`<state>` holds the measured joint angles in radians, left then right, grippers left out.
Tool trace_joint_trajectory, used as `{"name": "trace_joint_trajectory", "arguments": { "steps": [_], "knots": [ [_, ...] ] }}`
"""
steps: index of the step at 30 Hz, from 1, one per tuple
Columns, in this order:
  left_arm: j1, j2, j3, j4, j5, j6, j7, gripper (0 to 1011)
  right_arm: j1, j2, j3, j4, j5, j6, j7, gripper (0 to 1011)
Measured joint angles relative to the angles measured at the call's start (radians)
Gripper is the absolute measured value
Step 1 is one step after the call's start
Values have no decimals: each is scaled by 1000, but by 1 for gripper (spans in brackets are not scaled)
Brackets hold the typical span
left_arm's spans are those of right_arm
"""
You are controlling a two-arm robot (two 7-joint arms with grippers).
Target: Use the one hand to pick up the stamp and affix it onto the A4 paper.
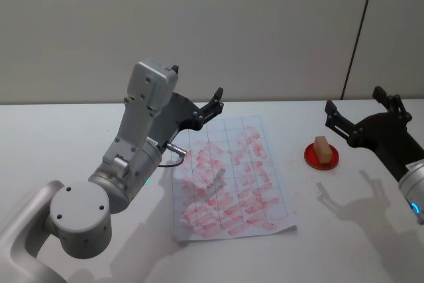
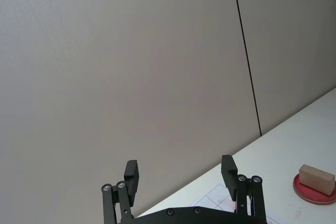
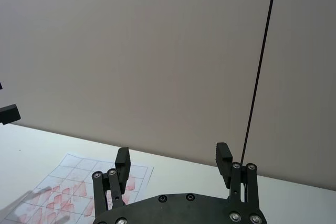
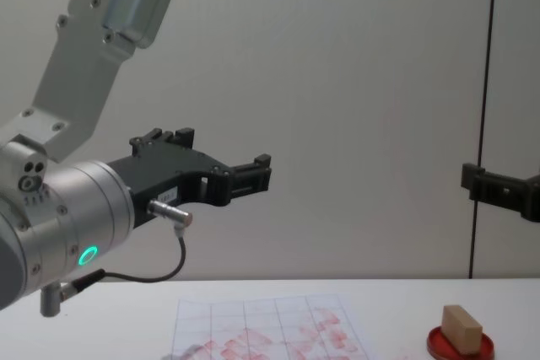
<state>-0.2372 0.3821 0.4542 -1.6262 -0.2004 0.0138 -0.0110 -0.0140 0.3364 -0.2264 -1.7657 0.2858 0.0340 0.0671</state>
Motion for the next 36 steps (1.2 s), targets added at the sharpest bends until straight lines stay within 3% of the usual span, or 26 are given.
{"name": "trace_joint_trajectory", "arguments": {
  "steps": [26,36],
  "knots": [
    [0,0,0,0,0,0,0,1001,0,-3,-1,-1,-2,5,-3,1001],
    [0,0,0,0,0,0,0,1001,14,-50,-26,8,-38,91,-70,1001]
  ]
}}
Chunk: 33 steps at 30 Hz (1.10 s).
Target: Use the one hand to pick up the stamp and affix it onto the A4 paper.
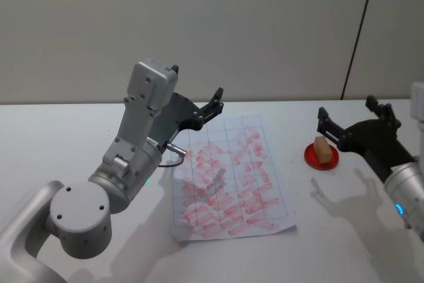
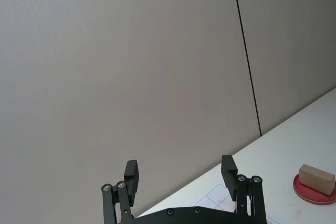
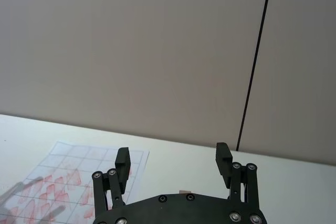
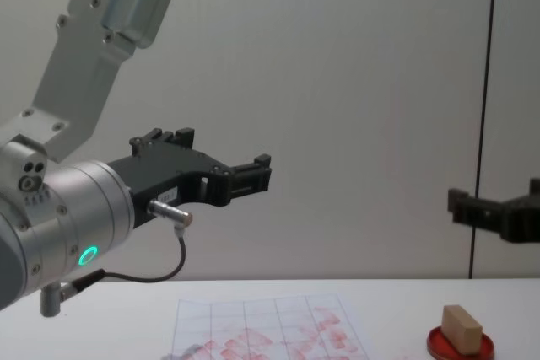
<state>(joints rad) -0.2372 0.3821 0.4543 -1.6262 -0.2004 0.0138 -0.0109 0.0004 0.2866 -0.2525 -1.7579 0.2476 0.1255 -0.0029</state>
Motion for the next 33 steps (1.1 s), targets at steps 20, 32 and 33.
{"name": "trace_joint_trajectory", "arguments": {
  "steps": [20,32,33],
  "knots": [
    [0,0,0,0,0,0,0,1002,103,-143,-36,131,-48,229,-177,1001],
    [0,0,0,0,0,0,0,1001,150,-181,-29,202,-44,284,-198,1001],
    [0,0,0,0,0,0,0,1001,152,-182,-29,205,-43,287,-198,1001]
  ]
}}
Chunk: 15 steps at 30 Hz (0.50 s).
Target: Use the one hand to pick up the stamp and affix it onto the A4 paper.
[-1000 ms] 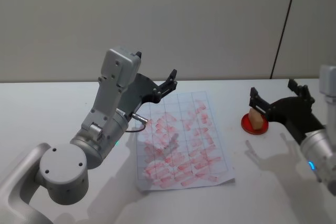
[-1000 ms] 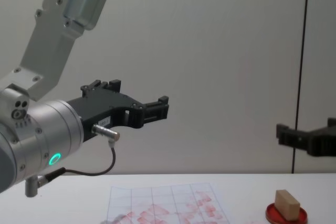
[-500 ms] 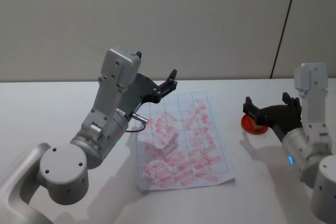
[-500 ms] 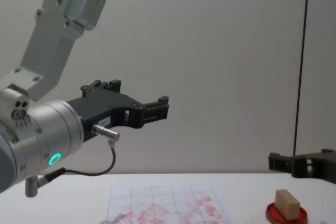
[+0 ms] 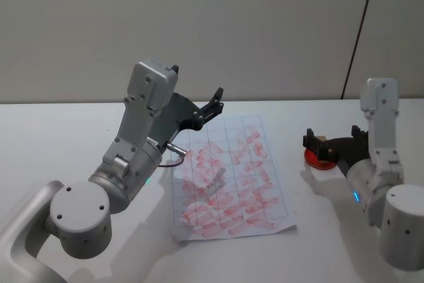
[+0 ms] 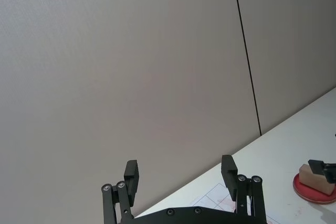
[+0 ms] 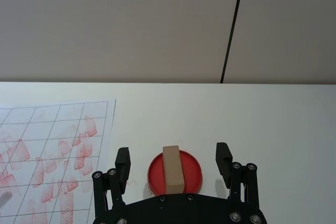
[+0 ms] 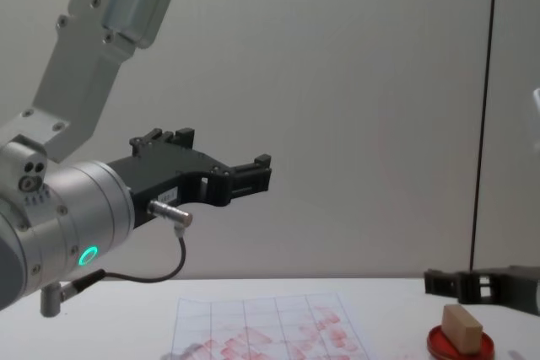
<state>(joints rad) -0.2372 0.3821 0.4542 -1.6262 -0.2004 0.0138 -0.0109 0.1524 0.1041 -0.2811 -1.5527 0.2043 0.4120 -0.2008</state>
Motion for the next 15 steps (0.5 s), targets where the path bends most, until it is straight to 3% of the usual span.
{"name": "trace_joint_trajectory", "arguments": {
  "steps": [12,15],
  "knots": [
    [0,0,0,0,0,0,0,1001,37,-24,11,73,9,32,8,1001],
    [0,0,0,0,0,0,0,1001,43,-28,13,86,12,36,11,943]
  ]
}}
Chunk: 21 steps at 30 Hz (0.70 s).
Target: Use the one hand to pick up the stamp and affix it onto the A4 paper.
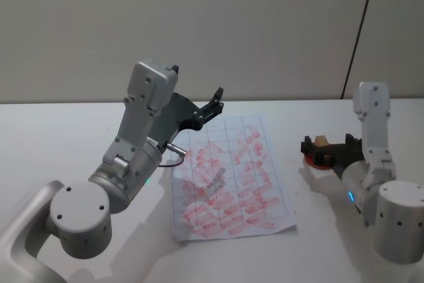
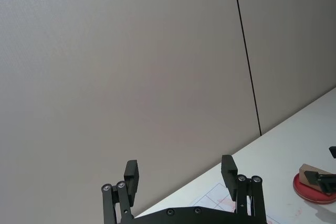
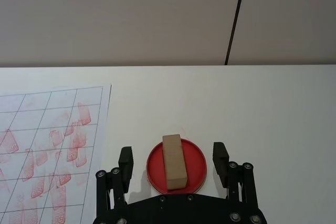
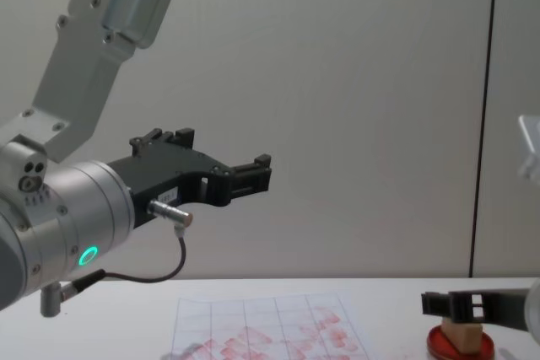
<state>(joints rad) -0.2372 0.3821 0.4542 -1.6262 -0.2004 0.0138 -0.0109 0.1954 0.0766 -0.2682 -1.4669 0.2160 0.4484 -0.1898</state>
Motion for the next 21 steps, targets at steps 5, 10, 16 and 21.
{"name": "trace_joint_trajectory", "arguments": {
  "steps": [5,10,16,21],
  "knots": [
    [0,0,0,0,0,0,0,1001,9,-4,4,18,2,5,5,839],
    [0,0,0,0,0,0,0,1001,17,-9,8,36,3,11,8,708],
    [0,0,0,0,0,0,0,1001,28,-15,12,59,3,16,9,493],
    [0,0,0,0,0,0,0,1001,34,-18,15,74,3,19,9,371]
  ]
}}
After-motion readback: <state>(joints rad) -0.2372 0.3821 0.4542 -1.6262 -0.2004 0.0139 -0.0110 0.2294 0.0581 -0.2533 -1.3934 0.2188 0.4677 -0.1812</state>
